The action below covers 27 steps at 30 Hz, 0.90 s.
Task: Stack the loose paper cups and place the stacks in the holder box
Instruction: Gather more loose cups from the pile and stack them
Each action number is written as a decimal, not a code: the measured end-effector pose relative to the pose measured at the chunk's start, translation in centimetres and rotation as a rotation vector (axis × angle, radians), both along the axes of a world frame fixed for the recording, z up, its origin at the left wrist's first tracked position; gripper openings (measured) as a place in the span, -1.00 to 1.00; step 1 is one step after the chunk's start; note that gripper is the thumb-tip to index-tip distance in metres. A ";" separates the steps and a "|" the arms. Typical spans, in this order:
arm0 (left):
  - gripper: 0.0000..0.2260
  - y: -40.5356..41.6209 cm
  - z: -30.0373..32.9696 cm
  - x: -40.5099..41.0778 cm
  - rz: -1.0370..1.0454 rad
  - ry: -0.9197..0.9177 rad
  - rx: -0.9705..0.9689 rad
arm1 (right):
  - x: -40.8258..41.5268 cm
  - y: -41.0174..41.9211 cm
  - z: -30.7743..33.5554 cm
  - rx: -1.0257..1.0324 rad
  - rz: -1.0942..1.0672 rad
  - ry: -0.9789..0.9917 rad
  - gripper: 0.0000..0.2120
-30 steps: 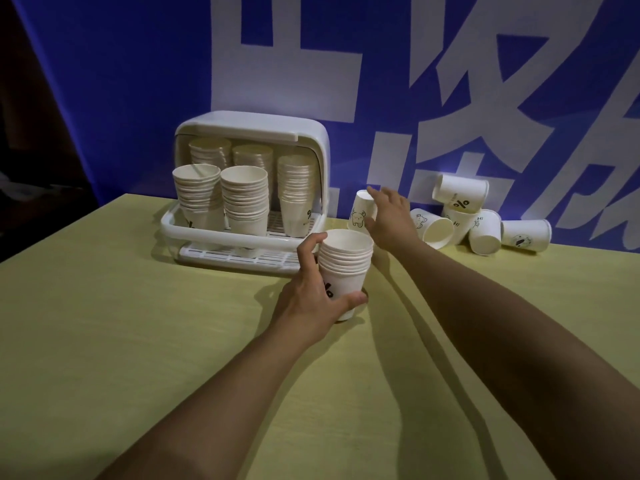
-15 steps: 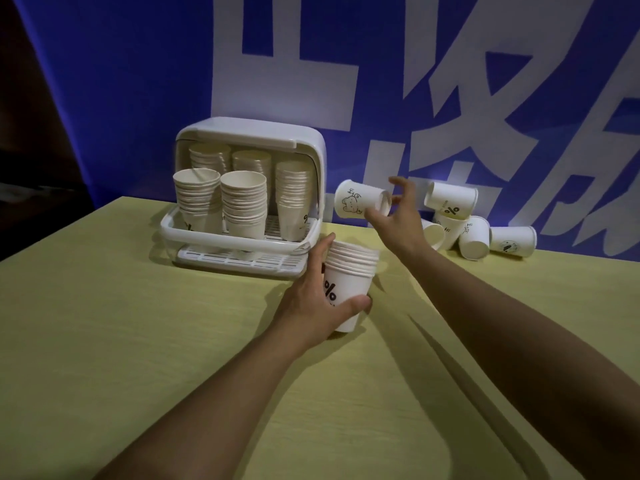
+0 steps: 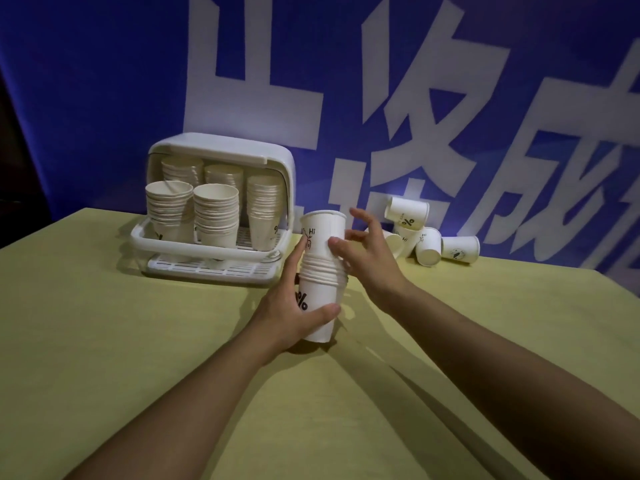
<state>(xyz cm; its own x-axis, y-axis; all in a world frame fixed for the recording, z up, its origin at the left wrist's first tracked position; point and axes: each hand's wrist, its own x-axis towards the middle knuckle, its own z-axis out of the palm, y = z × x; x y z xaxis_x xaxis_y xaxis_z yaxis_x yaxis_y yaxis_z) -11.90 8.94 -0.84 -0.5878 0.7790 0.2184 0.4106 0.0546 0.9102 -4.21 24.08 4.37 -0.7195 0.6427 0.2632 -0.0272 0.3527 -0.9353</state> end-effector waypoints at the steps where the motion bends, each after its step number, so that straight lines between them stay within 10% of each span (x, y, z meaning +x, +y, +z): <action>1: 0.01 0.0 0.0 0.0 0.010 -0.003 0.003 | 0.1 0.0 0.1 0.021 0.017 -0.027 -0.46; 6: 0.03 0.1 -0.1 -0.1 0.098 0.015 0.022 | 1.5 -1.1 -0.5 0.096 0.055 -0.034 -0.72; 22: -0.13 0.8 -0.9 -0.6 0.196 0.050 0.008 | 1.7 1.3 -2.4 0.250 0.151 -0.168 -0.67; 27: -0.18 0.9 -0.8 -0.8 0.179 -0.022 0.001 | 0.1 8.0 -3.9 0.501 -0.209 -0.223 -0.69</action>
<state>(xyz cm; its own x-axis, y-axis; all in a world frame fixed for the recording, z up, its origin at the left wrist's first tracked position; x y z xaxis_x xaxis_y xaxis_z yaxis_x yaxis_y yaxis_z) -12.72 9.81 -1.63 -0.7217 0.6612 0.2049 0.3745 0.1241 0.9189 -4.11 32.07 0.50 -0.6635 0.6133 0.4286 0.2687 0.7299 -0.6285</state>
